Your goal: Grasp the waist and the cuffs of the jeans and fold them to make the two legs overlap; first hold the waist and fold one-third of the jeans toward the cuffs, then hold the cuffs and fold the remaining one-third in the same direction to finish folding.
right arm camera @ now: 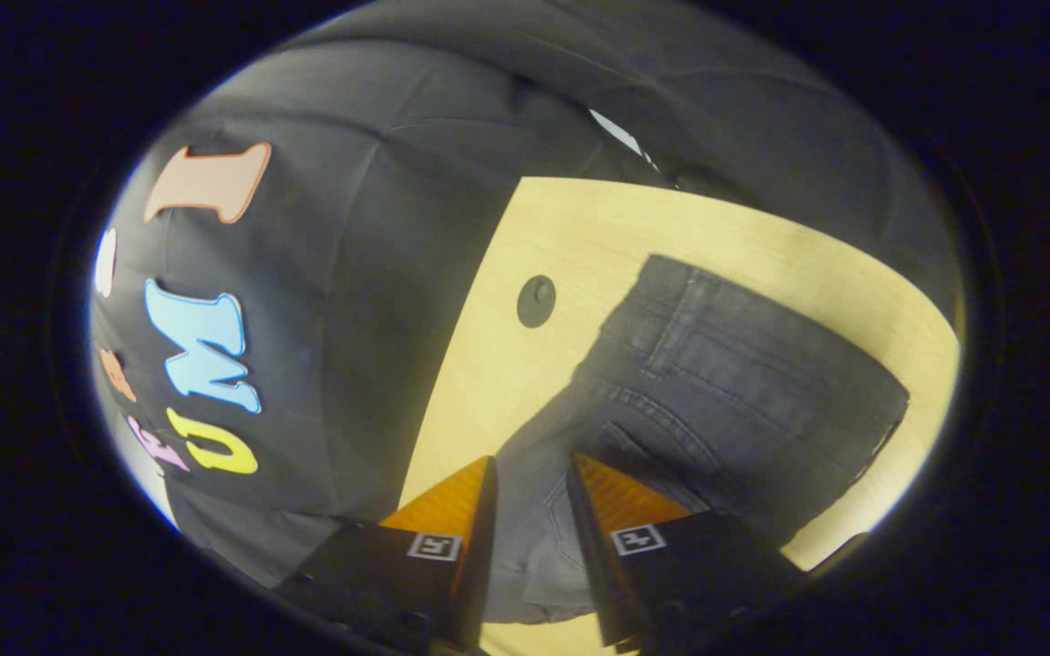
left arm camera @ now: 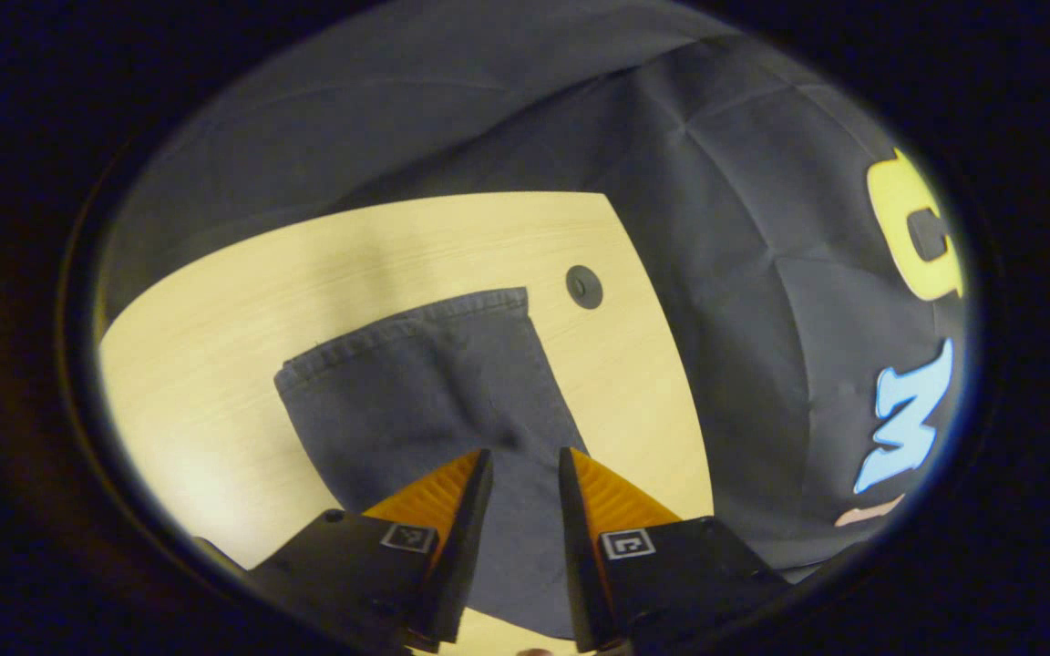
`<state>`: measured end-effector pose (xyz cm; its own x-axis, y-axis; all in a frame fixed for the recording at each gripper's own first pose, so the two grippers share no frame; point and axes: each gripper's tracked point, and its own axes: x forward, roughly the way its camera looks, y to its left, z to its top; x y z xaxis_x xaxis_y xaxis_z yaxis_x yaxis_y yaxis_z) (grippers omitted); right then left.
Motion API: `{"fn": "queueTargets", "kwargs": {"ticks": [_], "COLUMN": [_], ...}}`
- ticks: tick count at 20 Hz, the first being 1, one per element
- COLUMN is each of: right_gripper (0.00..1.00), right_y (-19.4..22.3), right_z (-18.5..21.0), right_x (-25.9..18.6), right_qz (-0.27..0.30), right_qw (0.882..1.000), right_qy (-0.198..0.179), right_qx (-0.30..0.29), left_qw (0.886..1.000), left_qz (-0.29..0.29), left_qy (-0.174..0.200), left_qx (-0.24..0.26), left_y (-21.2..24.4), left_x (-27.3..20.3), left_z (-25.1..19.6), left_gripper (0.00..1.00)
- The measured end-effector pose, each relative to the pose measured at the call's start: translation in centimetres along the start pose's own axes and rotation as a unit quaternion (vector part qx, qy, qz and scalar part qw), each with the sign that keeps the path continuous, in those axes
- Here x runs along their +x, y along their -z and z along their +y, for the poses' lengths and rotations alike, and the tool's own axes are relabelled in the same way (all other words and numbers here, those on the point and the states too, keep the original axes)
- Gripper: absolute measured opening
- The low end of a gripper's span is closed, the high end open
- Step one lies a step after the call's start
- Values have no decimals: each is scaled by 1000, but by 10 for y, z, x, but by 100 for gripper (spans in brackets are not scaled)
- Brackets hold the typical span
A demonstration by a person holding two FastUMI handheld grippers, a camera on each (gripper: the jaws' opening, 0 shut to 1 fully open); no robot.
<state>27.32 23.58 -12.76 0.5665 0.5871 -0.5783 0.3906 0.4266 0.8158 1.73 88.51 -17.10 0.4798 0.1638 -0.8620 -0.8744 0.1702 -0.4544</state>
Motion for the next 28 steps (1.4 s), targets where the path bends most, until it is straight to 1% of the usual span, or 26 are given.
{"fn": "queueTargets", "kwargs": {"ticks": [1, 3, 5, 7, 8, 9, 10, 13, 15, 19, 21, 22, 24, 25, 26, 27, 28], "right_gripper": [65, 77, 81, 88, 88, 88, 88, 88, 89, 91, 92, 92, 94, 94, 96, 87, 75], "right_y": [1, -2, -3, -7, -7, -7, -7, -2, -1, -2, -1, 2, -2, -5, -6, -4, -8], "right_z": [-1, -2, -11, -26, -38, -49, -58, -81, -94, -124, -129, -135, -130, -132, -131, -135, -134], "right_x": [-4, -20, -35, -53, -62, -70, -75, -85, -82, -70, -63, -66, -62, -62, -63, -62, -55], "right_qz": [-7, -28, -58, -100, -121, -139, -153, -183, -199, -217, -213, -210, -218, -220, -218, -209, -213], "right_qw": [1000, 999, 998, 992, 988, 983, 979, 969, 963, 946, 945, 943, 945, 945, 947, 949, 950], "right_qy": [0, 4, 19, 49, 70, 91, 108, 148, 175, 240, 249, 259, 245, 242, 233, 236, 228], "right_qx": [-11, -23, -32, -54, -66, -73, -76, -69, -53, -25, -5, 4, 18, 18, 13, 7, 0], "left_qw": [1000, 998, 995, 991, 988, 984, 981, 968, 961, 953, 950, 947, 943, 940, 936, 933, 930], "left_qz": [-9, -26, -44, -69, -81, -91, -100, -131, -140, -137, -140, -142, -150, -159, -169, -181, -192], "left_qy": [-2, -1, 5, 16, 18, 16, 17, 25, 31, 40, 47, 47, 52, 57, 58, 59, 61], "left_qx": [19, 55, 85, 115, 133, 152, 168, 211, 236, 267, 276, 283, 292, 297, 302, 307, 309], "left_y": [-1, -1, 3, 5, 7, 10, 15, 26, 34, 55, 66, 72, 80, 81, 82, 81, 82], "left_x": [-7, -19, -29, -44, -50, -56, -61, -77, -85, -96, -101, -103, -109, -113, -116, -118, -122], "left_z": [-4, -9, -15, -20, -21, -22, -22, -34, -44, -57, -65, -66, -70, -74, -75, -78, -78], "left_gripper": [63, 96, 96, 97, 96, 100, 97, 98, 98, 99, 99, 99, 99, 99, 99, 99, 99]}}
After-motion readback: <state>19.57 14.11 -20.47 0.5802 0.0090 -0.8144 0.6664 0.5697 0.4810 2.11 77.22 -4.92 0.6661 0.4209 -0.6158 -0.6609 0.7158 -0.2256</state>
